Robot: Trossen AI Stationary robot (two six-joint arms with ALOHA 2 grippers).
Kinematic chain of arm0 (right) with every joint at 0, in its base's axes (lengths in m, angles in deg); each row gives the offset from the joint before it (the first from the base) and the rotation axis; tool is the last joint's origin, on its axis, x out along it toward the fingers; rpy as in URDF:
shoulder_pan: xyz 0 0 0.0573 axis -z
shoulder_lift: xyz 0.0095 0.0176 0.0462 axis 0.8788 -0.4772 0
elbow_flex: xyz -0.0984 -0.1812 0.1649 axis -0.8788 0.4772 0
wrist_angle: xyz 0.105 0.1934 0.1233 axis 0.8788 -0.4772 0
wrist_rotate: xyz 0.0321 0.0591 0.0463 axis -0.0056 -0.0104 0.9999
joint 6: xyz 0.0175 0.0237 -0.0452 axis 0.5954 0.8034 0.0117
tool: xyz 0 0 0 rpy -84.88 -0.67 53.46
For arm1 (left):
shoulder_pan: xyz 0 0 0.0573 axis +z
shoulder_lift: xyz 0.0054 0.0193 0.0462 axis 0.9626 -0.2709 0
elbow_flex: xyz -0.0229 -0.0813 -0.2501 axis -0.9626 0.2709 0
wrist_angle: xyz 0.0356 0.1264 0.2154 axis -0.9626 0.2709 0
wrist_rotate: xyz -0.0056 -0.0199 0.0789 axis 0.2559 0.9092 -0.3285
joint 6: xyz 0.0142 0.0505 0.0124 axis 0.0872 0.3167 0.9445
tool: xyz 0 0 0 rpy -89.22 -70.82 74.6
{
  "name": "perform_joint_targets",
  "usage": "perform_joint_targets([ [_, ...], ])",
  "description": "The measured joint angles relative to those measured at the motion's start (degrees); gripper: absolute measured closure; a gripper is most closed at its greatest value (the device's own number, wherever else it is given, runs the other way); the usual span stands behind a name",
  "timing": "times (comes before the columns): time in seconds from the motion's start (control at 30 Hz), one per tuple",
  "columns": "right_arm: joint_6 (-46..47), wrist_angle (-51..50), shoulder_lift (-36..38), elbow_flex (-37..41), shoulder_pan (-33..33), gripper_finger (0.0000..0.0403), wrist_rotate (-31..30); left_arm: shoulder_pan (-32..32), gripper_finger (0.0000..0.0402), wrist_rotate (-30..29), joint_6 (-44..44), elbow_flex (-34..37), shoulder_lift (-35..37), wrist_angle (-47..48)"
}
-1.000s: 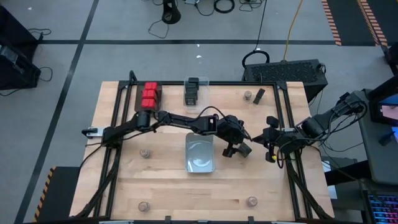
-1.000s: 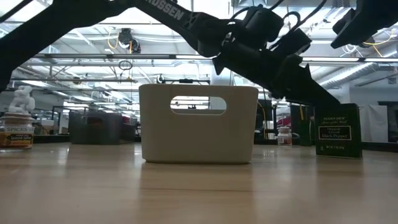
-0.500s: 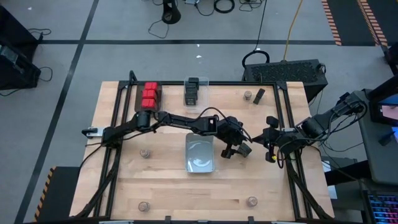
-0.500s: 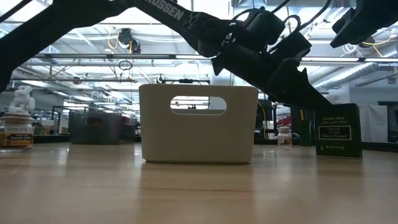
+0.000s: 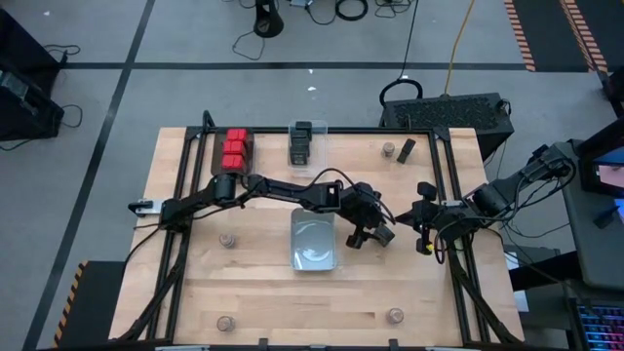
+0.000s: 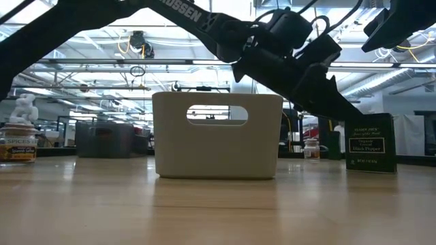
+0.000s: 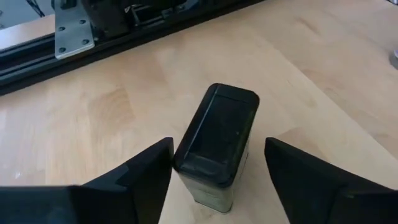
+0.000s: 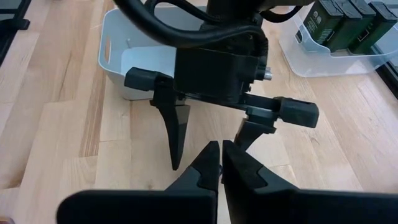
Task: Sort spices by type
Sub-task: Put the black seasoning can into the transparent bin
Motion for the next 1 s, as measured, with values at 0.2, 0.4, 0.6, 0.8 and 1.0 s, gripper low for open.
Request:
perform_joint_targets([
  [0.2,-0.22,0.0,0.0,0.0,0.0,0.0403,-0.01,0.02,0.0176,0.02,1.28,0.0,0.0,0.26],
  [0.4,-0.24,0.02,0.0,0.0,0.0,0.0403,0.0,0.02,0.0216,0.02,1.29,0.0,0.0,0.31],
  [0.6,-0.24,0.02,0.0,0.0,0.0,0.0403,0.0,0.02,0.025,0.02,1.69,0.0,0.0,0.28],
  [0.8,-0.24,0.02,0.0,0.0,0.01,0.0403,0.0,0.02,0.0254,0.02,1.78,0.0,1.03,0.29],
  [1.0,-0.2,0.01,-0.01,0.0,0.02,0.0403,0.0,0.48,0.0255,0.07,1.84,0.0,4.7,0.65],
])
